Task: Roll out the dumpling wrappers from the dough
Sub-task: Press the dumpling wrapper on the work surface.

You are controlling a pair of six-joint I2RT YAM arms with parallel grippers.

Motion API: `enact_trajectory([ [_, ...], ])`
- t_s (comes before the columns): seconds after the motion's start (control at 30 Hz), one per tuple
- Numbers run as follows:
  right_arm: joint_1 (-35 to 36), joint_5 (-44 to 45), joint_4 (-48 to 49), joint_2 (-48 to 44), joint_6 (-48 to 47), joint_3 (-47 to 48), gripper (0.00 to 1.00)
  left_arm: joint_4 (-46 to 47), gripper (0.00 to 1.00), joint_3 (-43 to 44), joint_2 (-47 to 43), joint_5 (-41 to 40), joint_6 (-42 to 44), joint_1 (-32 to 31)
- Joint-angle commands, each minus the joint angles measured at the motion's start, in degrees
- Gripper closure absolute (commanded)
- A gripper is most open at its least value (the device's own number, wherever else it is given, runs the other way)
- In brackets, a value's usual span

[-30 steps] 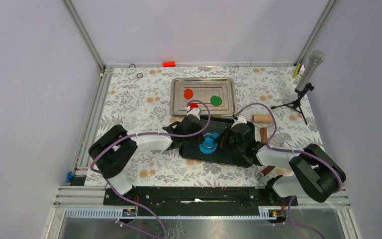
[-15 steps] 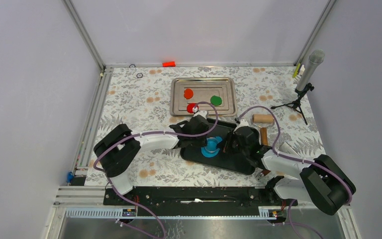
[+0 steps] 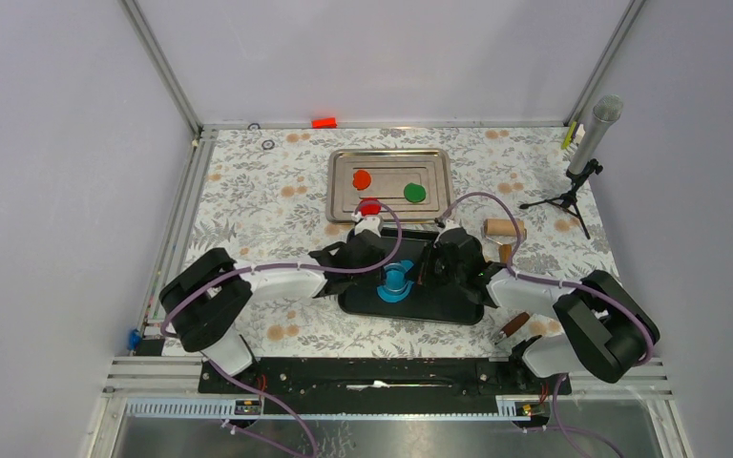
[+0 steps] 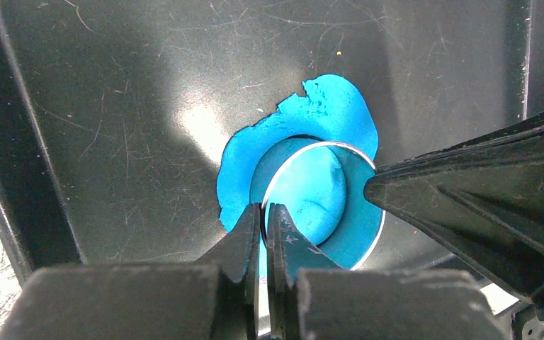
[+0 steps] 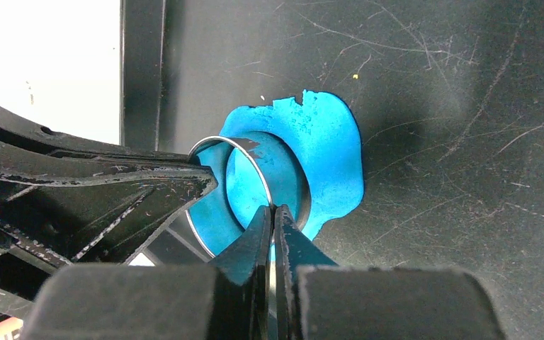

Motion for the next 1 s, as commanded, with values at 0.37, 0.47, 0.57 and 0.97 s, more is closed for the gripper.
enact_trajectory([
  [0.37, 2.99, -3.93, -13.4, 2.92, 0.3, -6.12, 1.0, -17.16, 1.0, -0.49, 12.8, 19.44, 0.13, -5.97],
  [0.47, 2.99, -2.65, -14.72, 0.1, 0.55, -7.54, 1.0, -17.91, 1.0, 2.38, 14.47, 19.88, 1.0, -5.97],
  [0.57, 3.0, -1.51, -16.11, -1.87, 0.46, -6.97, 1.0, -17.6, 1.0, 4.5, 15.1, 22.73, 1.35, -5.99],
  [0.97, 2.97, -2.5, -14.04, 2.13, -0.41, -4.14, 1.0, -17.54, 1.0, 4.74, 16.49, 22.2, 1.6, -5.89],
])
